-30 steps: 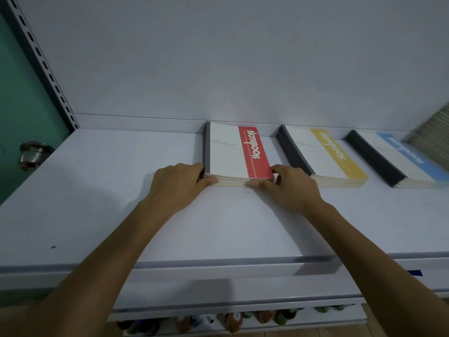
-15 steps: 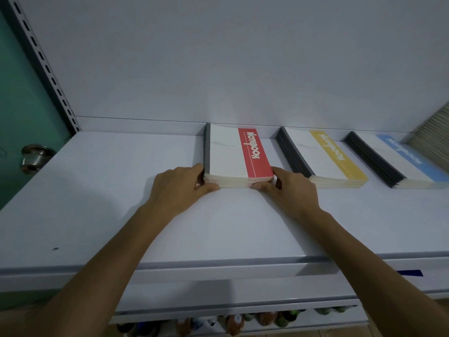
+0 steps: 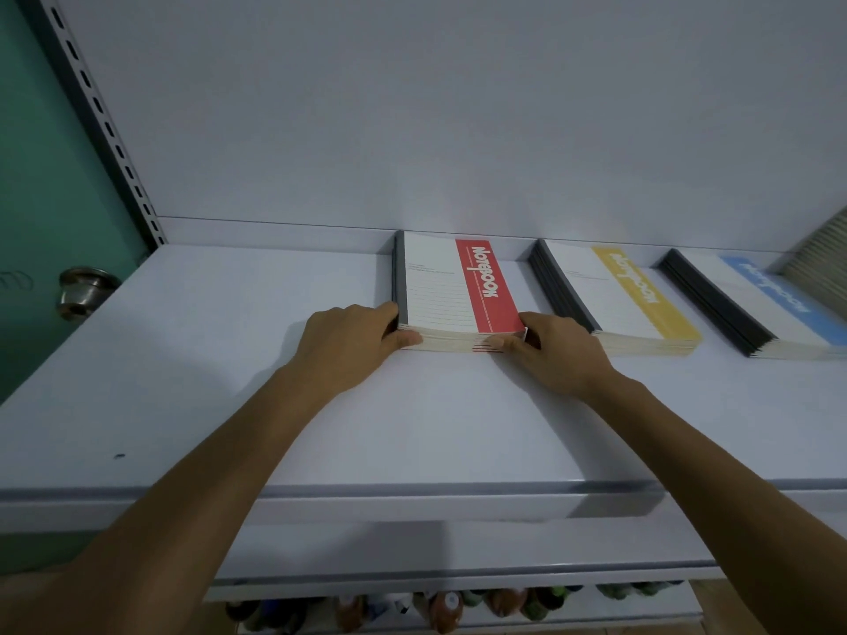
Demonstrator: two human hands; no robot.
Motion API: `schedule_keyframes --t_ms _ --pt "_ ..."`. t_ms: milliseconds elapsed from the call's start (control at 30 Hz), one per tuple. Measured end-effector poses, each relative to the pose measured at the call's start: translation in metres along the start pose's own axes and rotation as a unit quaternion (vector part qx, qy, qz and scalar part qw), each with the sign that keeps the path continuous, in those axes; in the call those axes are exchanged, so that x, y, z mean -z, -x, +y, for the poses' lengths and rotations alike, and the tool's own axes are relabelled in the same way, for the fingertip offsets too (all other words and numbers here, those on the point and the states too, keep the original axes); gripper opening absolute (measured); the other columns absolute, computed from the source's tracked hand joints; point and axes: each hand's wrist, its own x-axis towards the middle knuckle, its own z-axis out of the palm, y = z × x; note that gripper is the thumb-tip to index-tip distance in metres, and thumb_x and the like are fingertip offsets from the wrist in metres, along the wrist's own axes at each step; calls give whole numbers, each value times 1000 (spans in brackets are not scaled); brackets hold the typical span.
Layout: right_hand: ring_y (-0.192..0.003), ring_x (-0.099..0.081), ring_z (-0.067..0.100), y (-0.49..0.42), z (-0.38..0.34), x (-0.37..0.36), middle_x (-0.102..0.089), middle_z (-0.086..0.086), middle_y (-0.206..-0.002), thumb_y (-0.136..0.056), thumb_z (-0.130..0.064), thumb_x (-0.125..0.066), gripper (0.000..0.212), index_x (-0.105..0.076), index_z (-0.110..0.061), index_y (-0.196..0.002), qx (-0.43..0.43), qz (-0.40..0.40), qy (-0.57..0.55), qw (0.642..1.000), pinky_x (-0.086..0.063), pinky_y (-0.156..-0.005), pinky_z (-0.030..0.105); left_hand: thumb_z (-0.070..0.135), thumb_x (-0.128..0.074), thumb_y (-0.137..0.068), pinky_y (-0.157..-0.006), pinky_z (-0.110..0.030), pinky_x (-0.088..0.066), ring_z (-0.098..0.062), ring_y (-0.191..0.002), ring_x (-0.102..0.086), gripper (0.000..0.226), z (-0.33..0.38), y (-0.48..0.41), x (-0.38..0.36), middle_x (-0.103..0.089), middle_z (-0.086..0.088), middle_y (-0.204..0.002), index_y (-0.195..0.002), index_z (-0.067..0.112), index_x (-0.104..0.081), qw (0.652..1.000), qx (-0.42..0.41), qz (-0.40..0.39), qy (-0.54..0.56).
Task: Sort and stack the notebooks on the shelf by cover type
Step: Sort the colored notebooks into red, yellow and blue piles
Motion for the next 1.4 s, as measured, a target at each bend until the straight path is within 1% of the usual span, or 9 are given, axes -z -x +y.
schedule_keyframes --t_ms 200,367,567,633,733,933,1133,1267,1400 --pt "-76 -65 19 6 -5 -5 -69 -1 -97 -74 -77 -22 79 -54 -16 -113 9 23 72 997 -56 -69 38 64 -33 -89 -48 -27 -23 -18 -58 -44 47 8 3 -6 -60 0 -73 -83 17 -34 998 35 11 -54" --pt "-68 -60 14 4 -1 -4 -69 -3 -90 -83 -67 -49 54 -60 -18 -102 -21 23 55 998 -53 -66 30 59 -46 -89 -48 -26 -25 -14 -63 -47 40 5 5 -1 -64 -1 -82 -80 22 -37 999 31 -29 9" --pt "-73 -63 19 21 -8 7 -70 4 -91 -90 -52 -53 43 -63 -14 -109 -15 27 33 999 -53 -69 31 62 -55 -82 -46 -19 -21 -5 -47 -37 46 23 23 13 -56 6 -63 -64 27 -30 995 92 48 -9" --pt "-78 -64 18 41 -1 15 -70 2 -94 -90 -47 -57 42 -61 -19 -120 -5 39 12 999 -53 -75 31 63 -52 -78 -47 -13 -23 -5 -45 -36 43 47 30 17 -64 2 -69 -65 28 -31 995 67 71 0" --pt "-70 -56 9 73 21 28 -68 -7 -85 -91 -44 -56 29 -64 -27 -114 9 52 19 998 -49 -69 26 62 -45 -78 -49 -11 -25 -7 -49 -42 39 106 29 18 -64 3 -67 -67 25 -38 996 -5 90 17" --pt "-69 -57 12 114 111 77 -64 -11 -78 -92 -36 -58 12 -66 -29 -96 -56 104 15 993 -48 -64 28 57 -48 -88 -55 -26 -44 -13 -55 -47 35 230 -9 -7 -42 13 -59 -72 27 -43 993 -72 18 88" --pt "-70 -57 12 138 263 134 -63 -7 -78 -88 -45 -60 19 -62 -26 -88 -170 139 6 976 -44 -62 27 35 -31 -102 -50 -31 -25 -28 -73 -54 28 348 -67 -57 -53 -7 -79 -98 13 -48 988 -110 -96 53" --pt "-70 -54 13 135 338 154 -59 -7 -79 -87 -50 -60 33 -62 -22 -105 -208 121 20 970 -37 -59 26 40 -34 -101 -49 -31 -24 -24 -69 -46 35 390 -98 -78 -60 -14 -93 -104 8 -48 990 -72 -114 47" --pt "-86 -59 23 108 365 162 -58 1 -96 -80 -62 -60 52 -62 -20 -111 -174 79 65 979 -42 -68 30 55 -43 -93 -57 -31 -32 -30 -87 -60 46 409 -129 -90 -62 -12 -100 -104 10 -48 993 4 -119 19"
